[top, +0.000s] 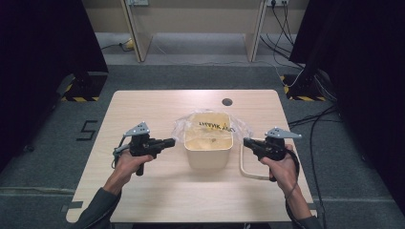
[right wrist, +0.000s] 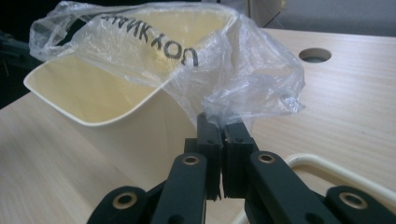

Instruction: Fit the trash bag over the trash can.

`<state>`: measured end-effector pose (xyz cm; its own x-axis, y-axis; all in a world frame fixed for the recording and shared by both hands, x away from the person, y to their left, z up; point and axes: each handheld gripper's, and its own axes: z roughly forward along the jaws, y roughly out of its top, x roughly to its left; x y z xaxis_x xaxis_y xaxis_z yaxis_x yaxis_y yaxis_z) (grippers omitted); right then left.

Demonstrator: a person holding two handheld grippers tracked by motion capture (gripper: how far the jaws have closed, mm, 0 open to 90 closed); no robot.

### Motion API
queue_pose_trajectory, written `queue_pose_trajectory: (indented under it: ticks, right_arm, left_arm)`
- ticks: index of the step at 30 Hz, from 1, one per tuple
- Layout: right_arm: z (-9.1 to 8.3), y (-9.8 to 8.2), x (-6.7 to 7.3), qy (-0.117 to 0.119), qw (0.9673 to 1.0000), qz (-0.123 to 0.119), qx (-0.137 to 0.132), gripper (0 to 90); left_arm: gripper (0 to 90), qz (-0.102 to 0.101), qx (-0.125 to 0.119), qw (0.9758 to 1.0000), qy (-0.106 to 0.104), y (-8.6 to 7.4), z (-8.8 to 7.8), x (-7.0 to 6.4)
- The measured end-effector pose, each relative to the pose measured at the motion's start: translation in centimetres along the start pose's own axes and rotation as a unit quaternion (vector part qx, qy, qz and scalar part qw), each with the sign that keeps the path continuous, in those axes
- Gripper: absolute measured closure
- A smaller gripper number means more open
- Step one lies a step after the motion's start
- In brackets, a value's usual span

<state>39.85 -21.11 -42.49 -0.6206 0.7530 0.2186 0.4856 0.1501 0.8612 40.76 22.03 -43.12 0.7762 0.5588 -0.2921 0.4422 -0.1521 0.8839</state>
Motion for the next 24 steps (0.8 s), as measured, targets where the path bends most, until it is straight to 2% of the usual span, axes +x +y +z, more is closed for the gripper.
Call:
queue_pose_trajectory:
  ticks: [5,6,8,10,12,15,18,22,24]
  right_arm:
    - [0.5,-0.9,0.2,0.012,0.9998,-0.001,0.013,87.6]
    - [0.7,-1.0,0.2,0.014,0.9998,0.001,0.016,84.8]
    - [0.8,-0.9,0.3,0.001,0.9998,0.01,0.016,71.9]
    - [0.4,-0.4,0.4,-0.004,0.9998,0.014,0.015,63.7]
    - [-0.4,0.4,0.8,-0.031,0.9994,0.012,0.005,50.5]
    - [-2.0,1.8,1.3,-0.063,0.9977,0.011,-0.023,42.9]
    - [-3.2,3.1,2.0,-0.075,0.9962,-0.009,-0.043,42.3]
    - [-3.8,4.1,3.1,-0.072,0.9958,-0.012,-0.055,39.3]
    - [-3.7,4.4,3.3,-0.071,0.9959,-0.01,-0.055,39.5]
  left_arm:
    - [90.0,-0.015,0.004,0.9999,-0.006,-0.9,0.3,0.4]
    - [90.0,-0.017,0.004,0.9998,-0.007,-1.0,0.4,0.5]
    - [90.0,-0.018,0.003,0.9998,-0.006,-0.9,0.5,0.5]
    - [89.5,-0.016,0.001,0.9998,-0.007,-0.8,0.4,0.5]
    - [88.3,-0.016,-0.002,0.9998,-0.007,-0.6,0.2,0.4]
    - [85.8,-0.012,-0.002,0.9999,-0.007,-0.5,0.0,0.4]
    - [81.4,-0.012,-0.003,0.9999,-0.007,-0.3,-0.1,0.3]
    - [73.5,-0.006,0.0,1.0,-0.006,0.0,-0.5,-0.1]
    - [61.2,-0.009,-0.006,0.9999,0.005,0.3,-0.9,-0.3]
